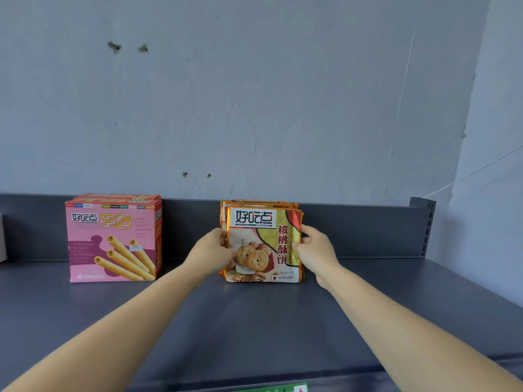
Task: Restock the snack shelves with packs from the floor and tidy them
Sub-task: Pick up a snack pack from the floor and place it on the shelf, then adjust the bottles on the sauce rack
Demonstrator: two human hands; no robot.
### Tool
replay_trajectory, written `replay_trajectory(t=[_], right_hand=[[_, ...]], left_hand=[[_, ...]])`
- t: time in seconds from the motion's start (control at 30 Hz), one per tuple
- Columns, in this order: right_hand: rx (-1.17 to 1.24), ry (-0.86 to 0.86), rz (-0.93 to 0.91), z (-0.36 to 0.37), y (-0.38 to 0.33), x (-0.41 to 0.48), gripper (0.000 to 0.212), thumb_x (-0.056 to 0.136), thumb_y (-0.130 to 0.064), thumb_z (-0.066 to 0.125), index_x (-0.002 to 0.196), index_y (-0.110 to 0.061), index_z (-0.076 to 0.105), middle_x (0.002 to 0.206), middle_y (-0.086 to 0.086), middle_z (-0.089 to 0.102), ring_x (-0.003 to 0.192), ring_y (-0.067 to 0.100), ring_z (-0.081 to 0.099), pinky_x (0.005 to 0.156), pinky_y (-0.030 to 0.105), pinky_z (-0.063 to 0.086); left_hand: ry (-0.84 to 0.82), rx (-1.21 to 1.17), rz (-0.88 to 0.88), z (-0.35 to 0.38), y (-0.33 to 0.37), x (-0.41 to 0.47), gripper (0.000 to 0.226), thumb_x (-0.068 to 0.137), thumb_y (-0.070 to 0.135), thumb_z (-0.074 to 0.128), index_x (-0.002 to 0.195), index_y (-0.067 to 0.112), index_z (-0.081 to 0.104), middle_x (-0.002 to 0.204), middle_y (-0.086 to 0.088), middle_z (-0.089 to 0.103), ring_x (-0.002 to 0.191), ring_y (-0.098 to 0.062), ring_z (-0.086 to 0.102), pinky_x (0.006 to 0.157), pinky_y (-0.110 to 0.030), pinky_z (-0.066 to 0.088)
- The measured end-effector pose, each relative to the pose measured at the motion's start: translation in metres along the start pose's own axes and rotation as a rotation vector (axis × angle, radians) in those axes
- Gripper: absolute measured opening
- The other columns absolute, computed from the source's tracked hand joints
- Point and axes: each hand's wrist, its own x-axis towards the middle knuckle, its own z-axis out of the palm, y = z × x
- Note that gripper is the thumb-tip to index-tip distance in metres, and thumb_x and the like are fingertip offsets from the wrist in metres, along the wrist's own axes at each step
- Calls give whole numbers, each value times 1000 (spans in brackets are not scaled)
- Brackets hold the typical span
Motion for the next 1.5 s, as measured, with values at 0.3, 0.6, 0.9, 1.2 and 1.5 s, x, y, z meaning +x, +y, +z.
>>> replay_trajectory(t=[0.3,0.6,0.9,1.2,1.5], right_hand=[[-169,-16,-8,-12,2,-16,52,94,-15,55,143,-16,37,133,8,54,111,20,55,79,29,46],[-424,-44,12,-45,4,-65,57,92,-26,60,144,-20,38,147,4,43,131,24,46,101,36,45],[-578,168,63,-80,-1,-156,41,95,-27,55,135,-23,50,142,-2,49,126,18,49,104,35,41],[-819,336,308,-117,-4,-292,43,94,-24,54,137,-19,50,144,5,48,130,24,47,107,37,39],[-952,406,574,-150,-10,-461,46,95,-28,54,140,-19,46,138,8,47,124,26,49,101,33,41]], left_hand=[[44,294,38,3,7,-21,16,90,21,58,101,11,52,98,-1,56,90,-18,54,71,-28,43],[76,494,170,14,16,-48,20,87,27,52,101,12,57,109,-10,59,99,-28,54,82,-41,51],[-165,460,548,34,48,-105,39,93,29,52,130,17,56,130,-6,60,118,-26,55,94,-39,50],[-321,405,877,63,64,-196,33,93,32,53,120,16,63,124,-5,63,115,-27,57,94,-40,49],[-540,398,1088,95,82,-333,32,93,28,51,118,12,61,122,-10,62,113,-30,57,90,-38,50]])
